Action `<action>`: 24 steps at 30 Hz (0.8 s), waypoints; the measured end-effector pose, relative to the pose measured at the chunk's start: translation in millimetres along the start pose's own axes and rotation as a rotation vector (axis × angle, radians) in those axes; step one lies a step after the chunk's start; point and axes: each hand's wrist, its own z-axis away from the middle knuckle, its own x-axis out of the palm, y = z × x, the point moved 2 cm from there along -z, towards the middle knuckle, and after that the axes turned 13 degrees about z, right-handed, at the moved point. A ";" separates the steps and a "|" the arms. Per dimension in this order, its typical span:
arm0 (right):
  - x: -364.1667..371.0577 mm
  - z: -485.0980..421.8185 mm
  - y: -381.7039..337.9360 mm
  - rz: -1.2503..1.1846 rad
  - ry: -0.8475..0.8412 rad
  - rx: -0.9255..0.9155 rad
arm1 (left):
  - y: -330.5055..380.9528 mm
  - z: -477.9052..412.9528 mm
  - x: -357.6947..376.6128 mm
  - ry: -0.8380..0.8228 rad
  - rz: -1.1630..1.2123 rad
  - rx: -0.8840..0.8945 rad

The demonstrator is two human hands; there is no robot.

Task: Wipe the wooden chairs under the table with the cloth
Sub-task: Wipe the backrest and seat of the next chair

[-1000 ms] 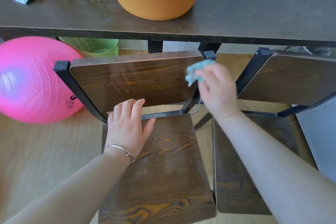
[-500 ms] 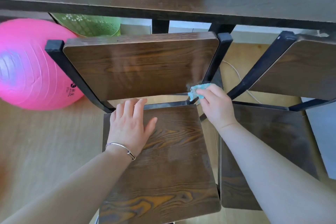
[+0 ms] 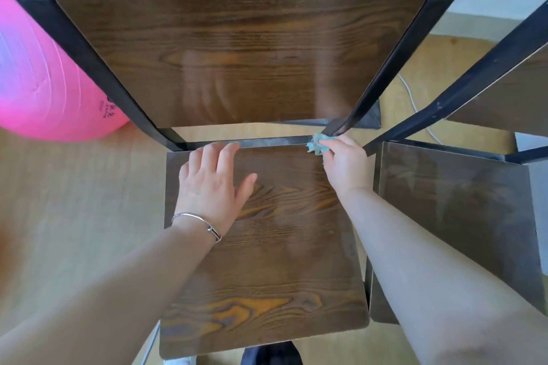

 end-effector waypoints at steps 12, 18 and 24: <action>-0.4 41.1 -43.4 -0.005 -0.297 0.156 | -42.5 47.6 -12.0 -0.130 -0.067 -0.031; 10.4 122.8 -78.0 -0.064 -0.333 0.010 | -74.8 83.1 -16.2 -0.191 -0.102 -0.066; 7.7 238.9 -93.2 -0.205 -0.471 -0.202 | -76.4 104.8 -16.8 -0.224 -0.094 -0.046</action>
